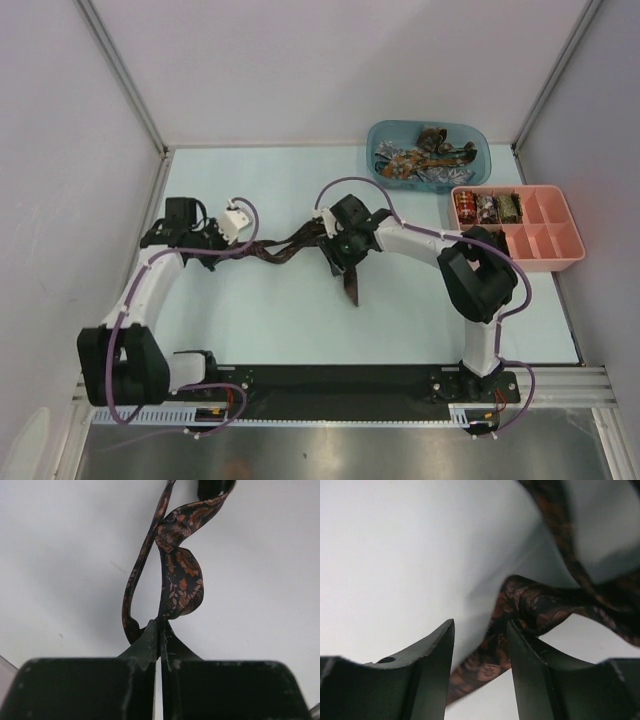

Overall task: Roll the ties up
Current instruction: Place the tie at the center of the board, then flatten out the tie at the center of the board.

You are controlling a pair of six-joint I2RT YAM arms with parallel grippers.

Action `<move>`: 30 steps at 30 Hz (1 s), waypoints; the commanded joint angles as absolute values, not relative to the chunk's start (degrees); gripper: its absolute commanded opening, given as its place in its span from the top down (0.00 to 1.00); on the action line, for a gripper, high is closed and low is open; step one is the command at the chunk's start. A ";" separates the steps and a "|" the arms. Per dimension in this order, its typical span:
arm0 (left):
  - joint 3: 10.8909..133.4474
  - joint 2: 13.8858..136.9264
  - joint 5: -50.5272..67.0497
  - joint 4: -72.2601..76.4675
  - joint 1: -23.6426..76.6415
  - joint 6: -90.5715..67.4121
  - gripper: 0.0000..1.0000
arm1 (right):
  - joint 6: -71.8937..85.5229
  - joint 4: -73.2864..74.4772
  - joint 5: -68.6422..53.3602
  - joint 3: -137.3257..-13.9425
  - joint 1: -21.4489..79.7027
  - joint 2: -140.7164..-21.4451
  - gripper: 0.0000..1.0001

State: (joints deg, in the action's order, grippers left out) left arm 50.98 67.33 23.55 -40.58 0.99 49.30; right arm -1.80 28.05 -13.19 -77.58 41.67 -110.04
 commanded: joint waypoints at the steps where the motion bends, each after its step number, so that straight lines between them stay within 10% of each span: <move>1: 55.02 73.90 21.38 -38.68 -4.30 44.40 1.00 | -3.95 31.90 -3.61 -73.76 37.98 -106.09 0.50; 11: 57.30 85.16 14.59 -32.43 -4.66 39.82 0.84 | -7.47 32.09 -10.95 -77.24 30.32 -102.48 0.50; 17: 56.78 80.34 24.34 -34.89 -5.10 41.57 0.37 | -6.77 28.84 -13.80 -82.87 37.95 -103.79 0.44; 30: 56.16 85.60 29.36 -36.74 -5.18 41.31 0.16 | -8.60 25.75 -11.34 -100.45 42.45 -123.13 0.41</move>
State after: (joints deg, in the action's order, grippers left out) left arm 55.22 84.31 26.33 -37.01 -4.80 41.50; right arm -6.33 26.37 -12.75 -96.44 42.76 -119.15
